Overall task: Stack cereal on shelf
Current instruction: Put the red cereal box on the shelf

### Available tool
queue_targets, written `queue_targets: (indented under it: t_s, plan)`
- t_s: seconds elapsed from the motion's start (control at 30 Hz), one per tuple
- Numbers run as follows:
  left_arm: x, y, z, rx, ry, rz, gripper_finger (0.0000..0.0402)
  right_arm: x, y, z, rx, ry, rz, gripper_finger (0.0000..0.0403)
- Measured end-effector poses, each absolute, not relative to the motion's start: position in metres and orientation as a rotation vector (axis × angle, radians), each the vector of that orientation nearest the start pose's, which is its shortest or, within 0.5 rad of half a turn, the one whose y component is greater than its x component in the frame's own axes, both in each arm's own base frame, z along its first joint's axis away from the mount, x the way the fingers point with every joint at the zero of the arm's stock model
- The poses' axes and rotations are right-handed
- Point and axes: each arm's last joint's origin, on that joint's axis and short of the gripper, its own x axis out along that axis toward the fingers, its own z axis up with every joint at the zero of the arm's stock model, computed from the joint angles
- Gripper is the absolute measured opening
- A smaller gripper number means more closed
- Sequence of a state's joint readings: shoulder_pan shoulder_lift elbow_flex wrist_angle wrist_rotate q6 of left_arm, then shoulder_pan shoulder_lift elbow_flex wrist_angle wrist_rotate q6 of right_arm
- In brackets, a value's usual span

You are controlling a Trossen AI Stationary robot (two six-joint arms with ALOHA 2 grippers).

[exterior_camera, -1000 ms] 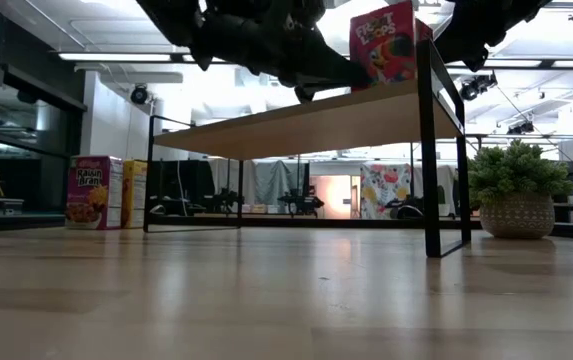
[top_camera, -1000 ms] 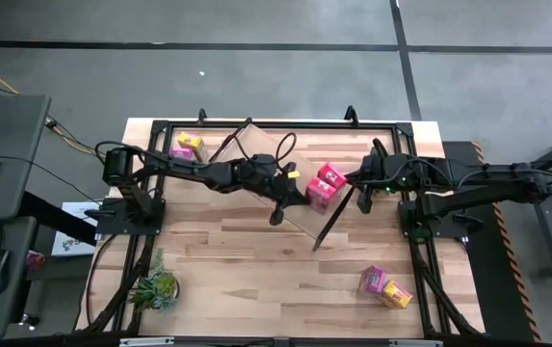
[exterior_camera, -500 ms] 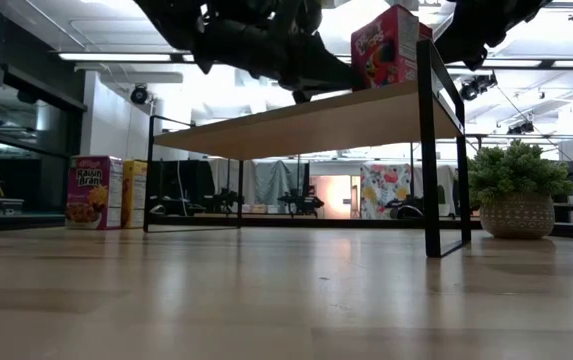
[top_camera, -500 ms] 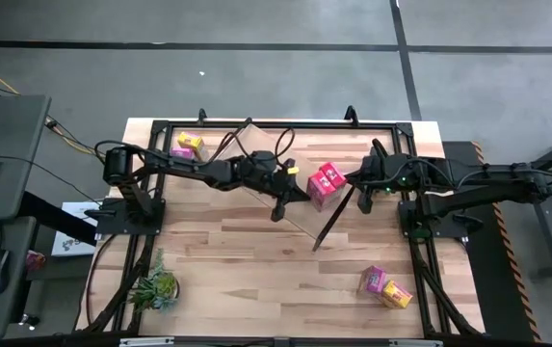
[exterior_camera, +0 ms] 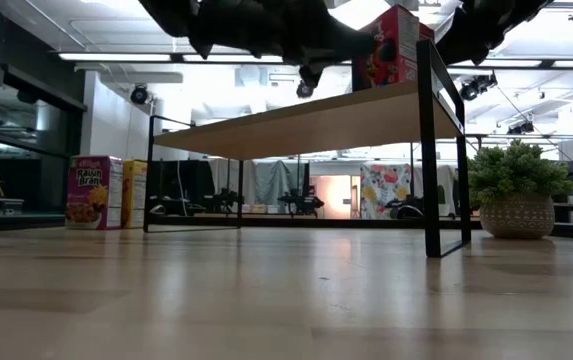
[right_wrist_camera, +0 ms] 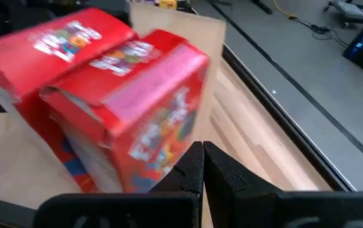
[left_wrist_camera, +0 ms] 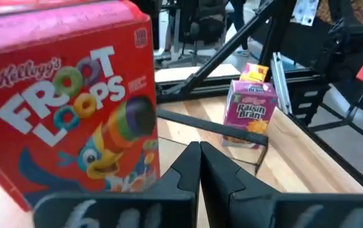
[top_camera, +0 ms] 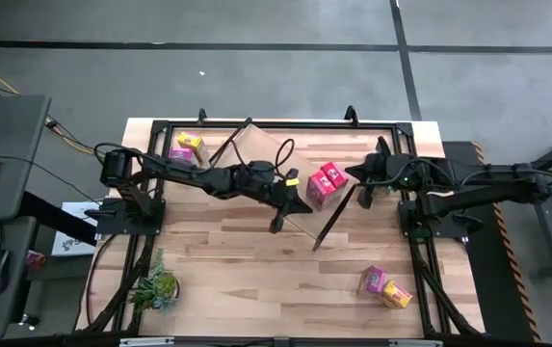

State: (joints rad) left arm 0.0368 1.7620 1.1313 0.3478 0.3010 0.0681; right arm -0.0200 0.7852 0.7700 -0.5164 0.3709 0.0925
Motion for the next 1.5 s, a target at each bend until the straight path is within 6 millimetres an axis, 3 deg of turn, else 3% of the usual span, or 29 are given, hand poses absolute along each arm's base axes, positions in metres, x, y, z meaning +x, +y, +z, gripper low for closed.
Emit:
queue_targets:
  t_s: [0.3, 0.67, 1.17, 1.4, 1.5]
  plan:
    - [0.398, -0.002, 0.243, 0.01, 0.278, -0.114, 0.0, 0.145, -0.015, 0.306, 0.013, 0.455, -0.456, 0.0]
    - [0.401, -0.043, 0.251, 0.027, 0.241, 0.047, 0.0, 0.142, -0.015, 0.309, 0.026, 0.43, -0.459, 0.0]
    - [0.431, -0.034, 0.231, 0.016, 0.262, 0.175, 0.0, 0.142, -0.014, 0.309, 0.036, 0.429, -0.455, 0.0]
    - [0.429, -0.036, 0.233, 0.03, 0.278, 0.174, 0.0, 0.142, -0.014, 0.308, 0.037, 0.435, -0.444, 0.0]
    - [0.422, -0.04, 0.243, 0.058, 0.308, 0.161, 0.0, 0.141, -0.014, 0.307, 0.034, 0.452, -0.443, 0.0]
